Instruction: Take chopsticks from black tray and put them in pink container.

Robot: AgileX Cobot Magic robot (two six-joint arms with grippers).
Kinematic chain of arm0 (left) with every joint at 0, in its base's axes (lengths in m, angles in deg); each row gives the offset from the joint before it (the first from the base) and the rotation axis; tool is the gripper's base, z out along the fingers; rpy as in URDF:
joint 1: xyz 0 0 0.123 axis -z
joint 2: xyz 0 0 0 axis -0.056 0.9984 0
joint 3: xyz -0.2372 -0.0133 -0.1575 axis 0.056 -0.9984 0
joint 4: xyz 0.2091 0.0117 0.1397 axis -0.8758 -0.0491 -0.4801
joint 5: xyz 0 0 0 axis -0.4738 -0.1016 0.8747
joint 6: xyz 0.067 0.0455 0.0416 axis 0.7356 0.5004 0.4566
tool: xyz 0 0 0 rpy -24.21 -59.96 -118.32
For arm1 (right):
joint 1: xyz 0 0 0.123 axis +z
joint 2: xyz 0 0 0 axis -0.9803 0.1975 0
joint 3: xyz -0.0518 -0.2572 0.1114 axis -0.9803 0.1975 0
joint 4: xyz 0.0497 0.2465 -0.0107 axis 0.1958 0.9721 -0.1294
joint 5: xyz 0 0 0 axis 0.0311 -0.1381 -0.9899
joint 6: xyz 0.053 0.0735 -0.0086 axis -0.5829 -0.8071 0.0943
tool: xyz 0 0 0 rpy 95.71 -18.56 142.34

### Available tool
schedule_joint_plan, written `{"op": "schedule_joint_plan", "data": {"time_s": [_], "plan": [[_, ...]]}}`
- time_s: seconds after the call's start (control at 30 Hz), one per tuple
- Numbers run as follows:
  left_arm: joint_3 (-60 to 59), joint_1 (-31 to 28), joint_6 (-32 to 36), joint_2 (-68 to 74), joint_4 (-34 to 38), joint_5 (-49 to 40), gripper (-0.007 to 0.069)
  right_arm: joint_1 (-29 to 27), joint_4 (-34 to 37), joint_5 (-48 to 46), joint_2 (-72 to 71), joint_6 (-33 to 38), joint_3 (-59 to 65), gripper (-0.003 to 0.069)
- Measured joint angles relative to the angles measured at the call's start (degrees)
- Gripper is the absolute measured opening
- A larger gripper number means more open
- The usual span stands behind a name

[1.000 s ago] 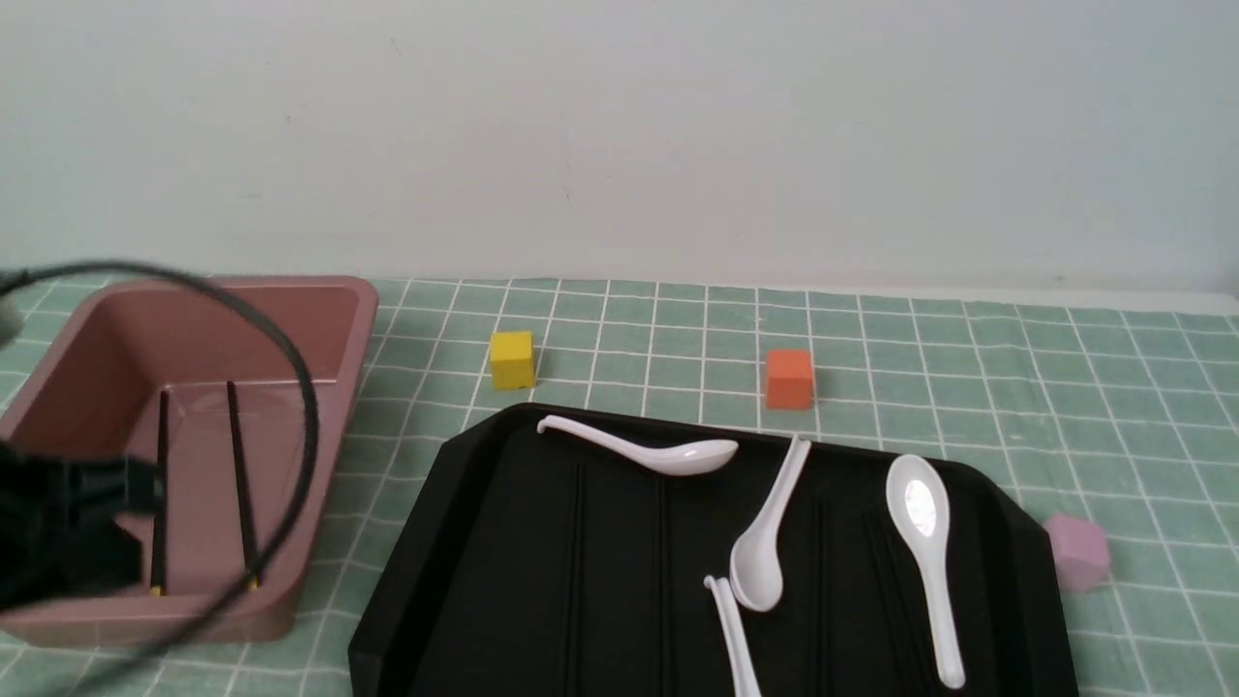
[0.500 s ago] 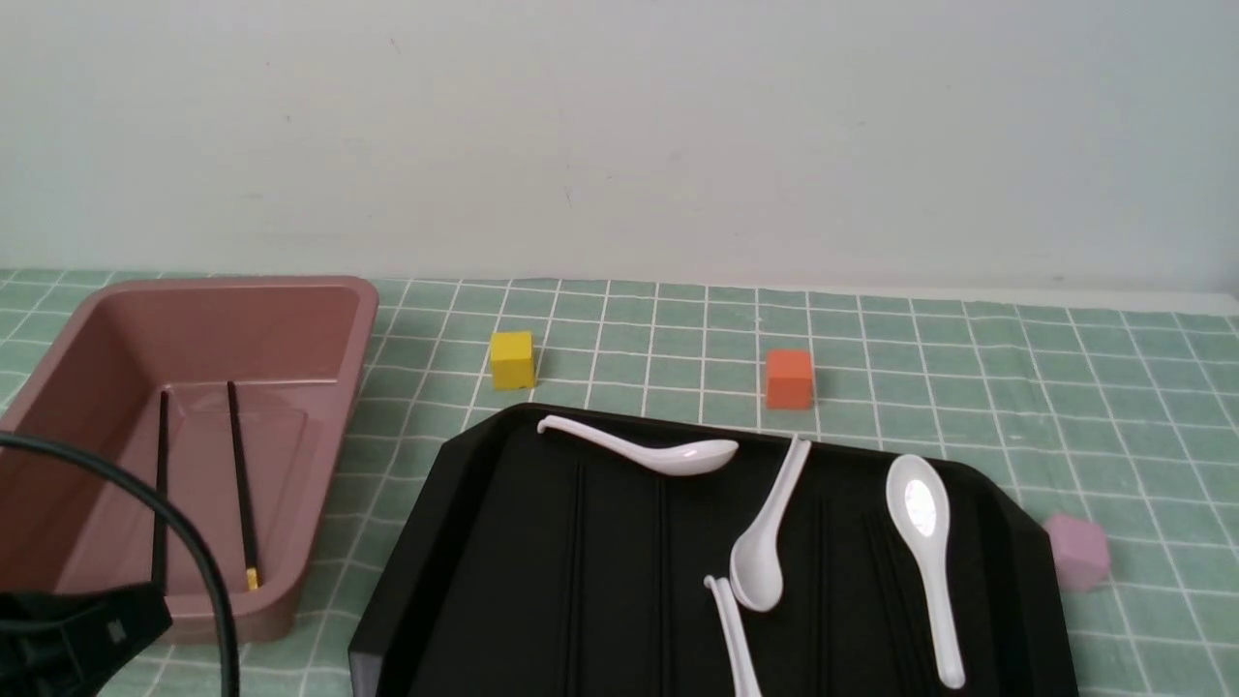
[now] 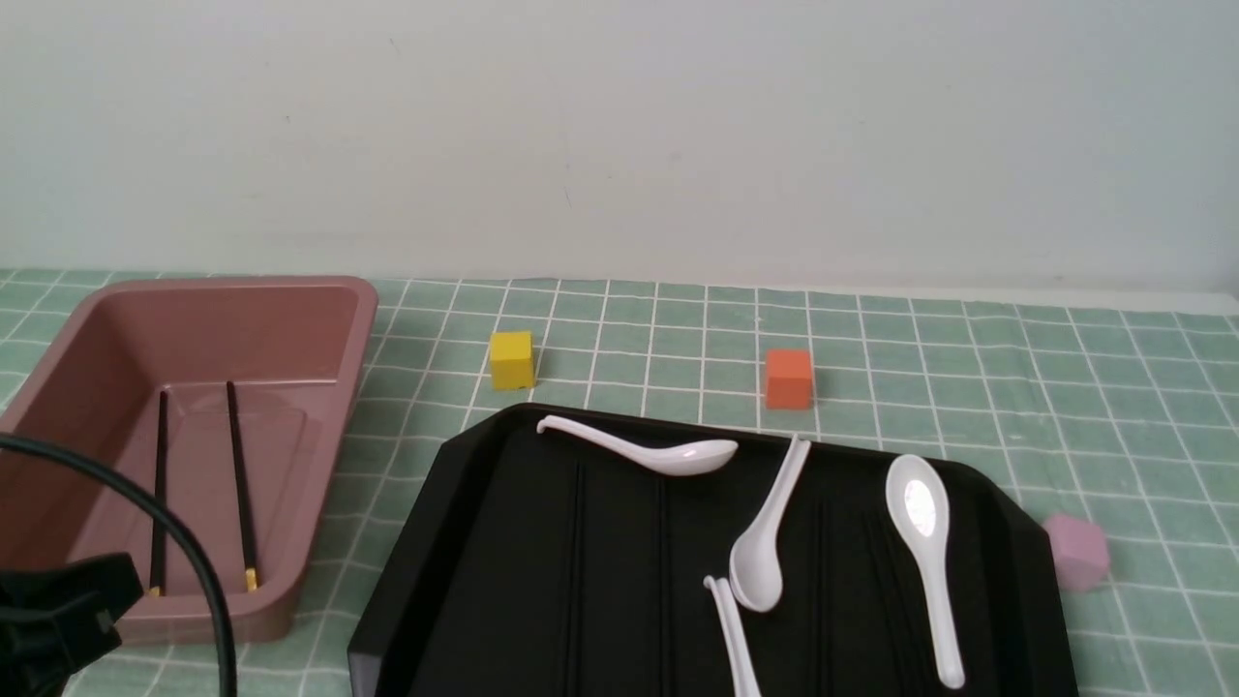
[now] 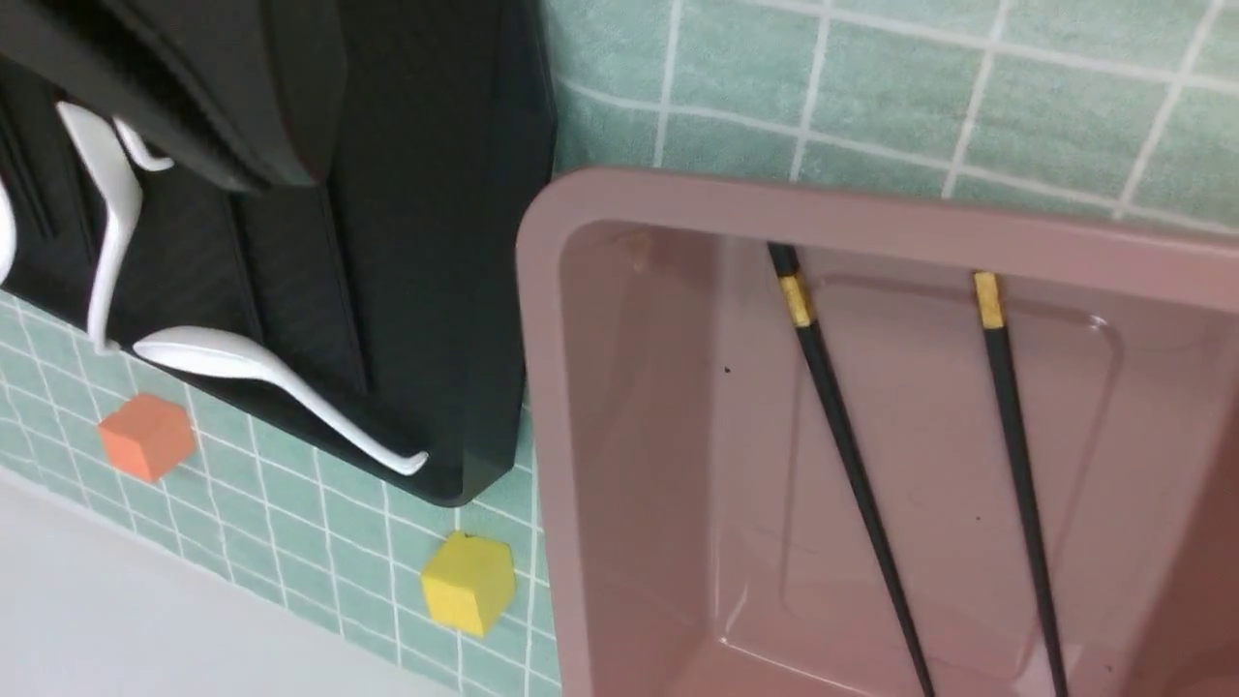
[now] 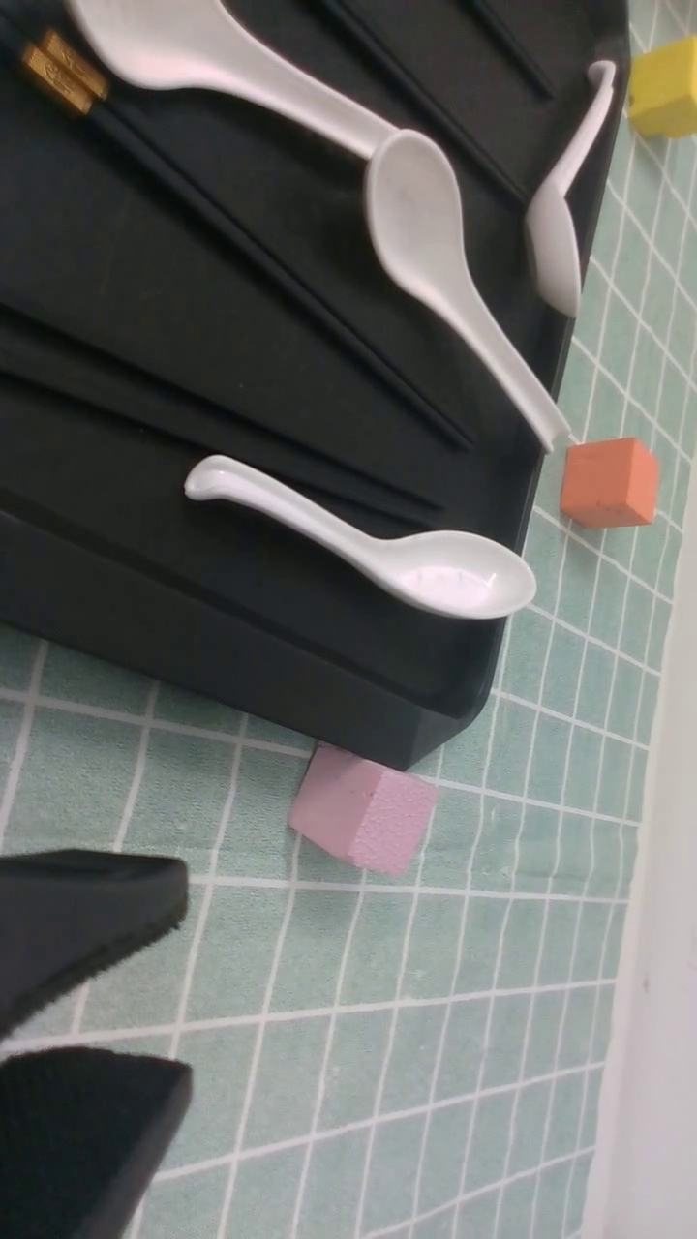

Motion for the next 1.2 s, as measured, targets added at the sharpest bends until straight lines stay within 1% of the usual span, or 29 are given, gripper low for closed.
{"op": "schedule_joint_plan", "data": {"time_s": [0.07, 0.13, 0.17, 0.2, 0.23, 0.27, 0.3, 0.33, 0.37, 0.4, 0.47, 0.57, 0.63, 0.73, 0.87, 1.2], "plan": [[-0.8, 0.0, 0.0, -0.7, -1.0, 0.1, -0.0012, 0.0, 0.0, 0.0, 0.0, 0.0, 0.0, 0.024], [-3.4, 0.2, -0.3, -3.8, -5.9, 0.1, -0.0012, 0.0, 0.0, 0.0, 0.0, 0.0, 0.0, 0.024], [-4.8, 1.0, -1.5, -5.9, -9.6, 0.3, -0.0012, 0.0, 0.0, 0.0, 0.0, 0.0, 0.0, 0.024], [-5.6, 1.4, -2.4, -6.7, -10.9, 0.5, -0.0012, 0.0, 0.0, 0.0, 0.0, 0.0, 0.0, 0.024], [-7.5, 3.1, -5.3, -9.5, -16.1, 1.4, -0.0011, 0.0, 0.0, 0.0, 0.0, 0.0, 0.0, 0.024], [-8.7, 4.5, -7.3, -11.6, -18.5, 2.4, -0.0011, 0.0, 0.0, 0.0, 0.0, 0.0, 0.0, 0.024], [-10.5, 5.7, -11.0, -13.6, -21.9, 4.1, -0.0011, 0.0, 0.0, 0.0, 0.0, 0.0, 0.0, 0.024], [-11.8, 6.8, -13.6, -15.5, -23.8, 5.3, -0.001, 0.0, 0.0, 0.0, 0.0, 0.0, 0.0, 0.024], [-12.1, 6.8, -14.3, -15.5, -24.3, 5.6, -0.001, 0.0, 0.0, 0.0, 0.0, 0.0, 0.0, 0.024], [-14.3, 7.8, -18.7, -18.4, -27.3, 7.3, -0.0008, 0.0, 0.0, 0.0, 0.0, 0.0, 0.0, 0.024], [-17.7, 8.4, -24.5, -22.6, -31.3, 8.1, -0.0009, 0.0, 0.0, 0.0, 0.0, 0.0, 0.0, 0.024], [-21.2, 8.6, -28.3, -28.3, -35.6, 7.9, -0.0006, 0.0, 0.0, 0.0, 0.0, 0.0, 0.0, 0.024], [-21.8, 8.6, -29.0, -32.0, -37.6, 7.5, -0.0003, 0.0, 0.0, 0.0, 0.0, 0.0, 0.0, 0.024], [-21.9, 8.6, -29.2, -33.5, -38.8, 5.9, -0.0001, 0.0, 0.1, 0.0, 0.0, 0.0, 0.0, 0.024], [-22.1, 8.6, -29.4, -33.6, -38.9, 3.6, 0.0001, 0.0, 0.1, 0.0, 0.0, 0.0, 0.0, 0.024], [-22.1, 8.6, -29.4, -33.6, -38.9, 3.2, 0.0005, 0.0, 0.0, 0.0, 0.0, 0.0, 0.0, 0.024]]}}
